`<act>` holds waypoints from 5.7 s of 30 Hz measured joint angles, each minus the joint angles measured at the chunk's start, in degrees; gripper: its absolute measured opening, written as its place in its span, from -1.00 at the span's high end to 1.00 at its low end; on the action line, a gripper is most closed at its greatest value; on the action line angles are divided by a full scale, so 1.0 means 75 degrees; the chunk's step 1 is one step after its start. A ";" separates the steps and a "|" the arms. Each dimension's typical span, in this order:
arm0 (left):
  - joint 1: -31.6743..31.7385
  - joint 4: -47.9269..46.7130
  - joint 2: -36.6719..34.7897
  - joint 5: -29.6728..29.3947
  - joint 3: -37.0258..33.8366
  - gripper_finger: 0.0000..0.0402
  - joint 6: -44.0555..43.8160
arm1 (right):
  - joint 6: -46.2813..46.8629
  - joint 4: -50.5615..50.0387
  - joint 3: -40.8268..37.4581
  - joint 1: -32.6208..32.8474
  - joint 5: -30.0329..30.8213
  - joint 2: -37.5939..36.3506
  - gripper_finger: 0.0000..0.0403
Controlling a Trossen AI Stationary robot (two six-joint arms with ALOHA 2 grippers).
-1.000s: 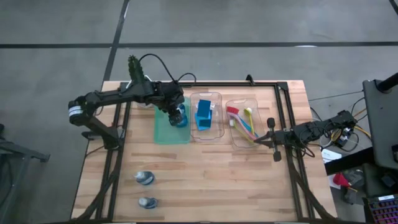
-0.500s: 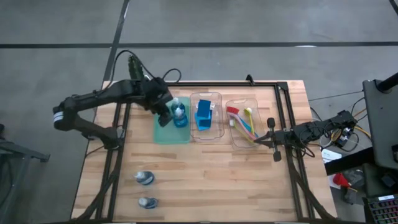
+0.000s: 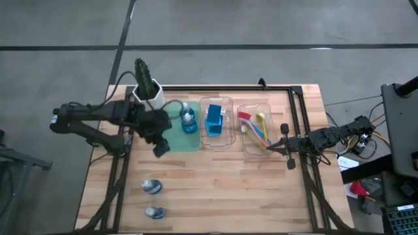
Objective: Pick & Place Kitchen Sink Supplies
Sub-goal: Put the blue liquid soap into the green bin
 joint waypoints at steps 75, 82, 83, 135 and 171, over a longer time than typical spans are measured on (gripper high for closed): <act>-0.5509 -0.0363 0.1396 -0.1408 -0.0880 -0.19 -0.6012 | 0.0009 0.0002 0.0000 0.0000 -0.0002 0.0000 0.96; -0.5509 -0.0223 0.1396 -0.1543 -0.0892 -0.10 -0.5808 | 0.0001 0.0000 0.0000 0.0002 -0.0002 0.0000 0.96; -0.5509 -0.0205 0.1396 -0.1544 -0.0911 -0.09 -0.5808 | -0.0002 0.0000 0.0000 0.0000 0.0001 0.0000 0.96; -0.3693 0.0152 0.0772 -0.1715 -0.0762 0.32 -0.3030 | 0.0009 0.0002 0.0000 0.0001 0.0001 0.0000 0.96; 0.1292 -0.0801 0.1798 -0.1519 0.2019 0.33 0.2633 | 0.0012 -0.0001 0.0000 0.0001 0.0001 0.0001 0.96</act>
